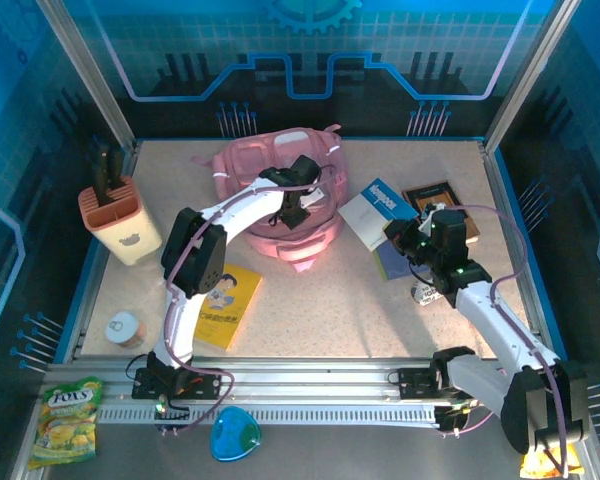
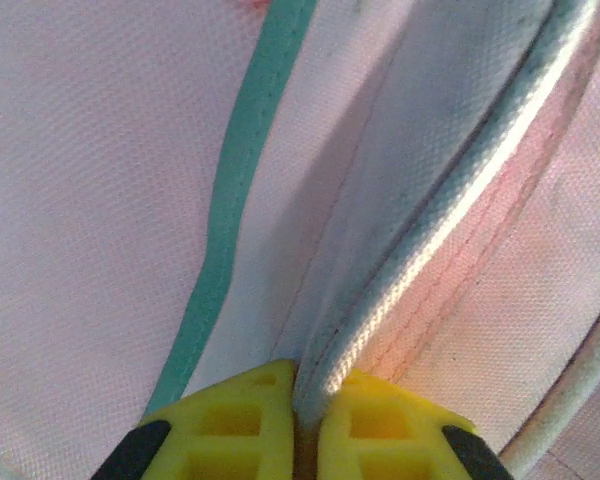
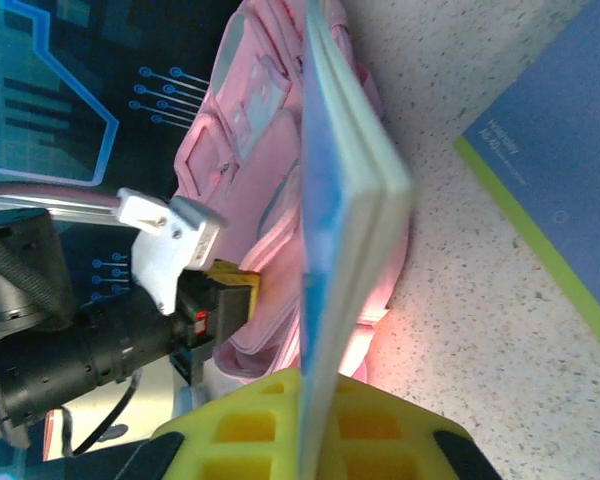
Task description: Pack the student bag
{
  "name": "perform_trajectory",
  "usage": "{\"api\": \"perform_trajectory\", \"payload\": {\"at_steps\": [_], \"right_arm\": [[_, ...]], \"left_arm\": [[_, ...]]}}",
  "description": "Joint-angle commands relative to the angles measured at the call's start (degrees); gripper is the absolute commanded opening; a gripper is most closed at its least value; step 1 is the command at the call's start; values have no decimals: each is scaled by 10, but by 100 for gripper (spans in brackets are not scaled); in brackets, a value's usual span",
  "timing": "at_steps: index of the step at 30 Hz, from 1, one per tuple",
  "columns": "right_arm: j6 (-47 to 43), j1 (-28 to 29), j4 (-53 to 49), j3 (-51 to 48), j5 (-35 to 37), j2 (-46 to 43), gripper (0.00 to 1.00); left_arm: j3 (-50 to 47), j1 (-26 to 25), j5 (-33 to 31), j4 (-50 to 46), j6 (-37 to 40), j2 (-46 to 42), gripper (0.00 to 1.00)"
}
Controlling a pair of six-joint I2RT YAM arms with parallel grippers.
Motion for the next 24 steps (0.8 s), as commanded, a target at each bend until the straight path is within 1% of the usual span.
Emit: {"api": "perform_trajectory", "payload": {"at_steps": [1,3,6,8,11,13,16,21,24], "right_arm": [[-12,-13,-19,-7,14,-24,4],[-15,-20,-33,-6,18,-32,4],[-27,-31,-64,-2,36,-44,4],[-32,-38,-69,-3,34,-48,4],[-31,-39,-63,-4,23,-52,4],[-28,-40,-49,-7,12,-54,4],[-22,-39,-14,-12,-16,-53,4],[5,-36,41,-25,-50,-46,4],[36,-18,87,-38,-63,-21,4]], "left_arm": [[-15,-1,-5,27,-38,-71,0],[-28,-1,-13,46,-47,-92,0],[-49,-1,-54,82,-52,-119,0],[-51,-1,-82,93,-58,-131,0],[-52,-1,-104,107,-73,-145,0],[-52,-3,-106,114,-84,-153,0],[-52,-8,-77,116,-94,-159,0],[-32,-18,-87,109,-112,-158,0],[-15,-21,-87,114,-130,-165,0]]}}
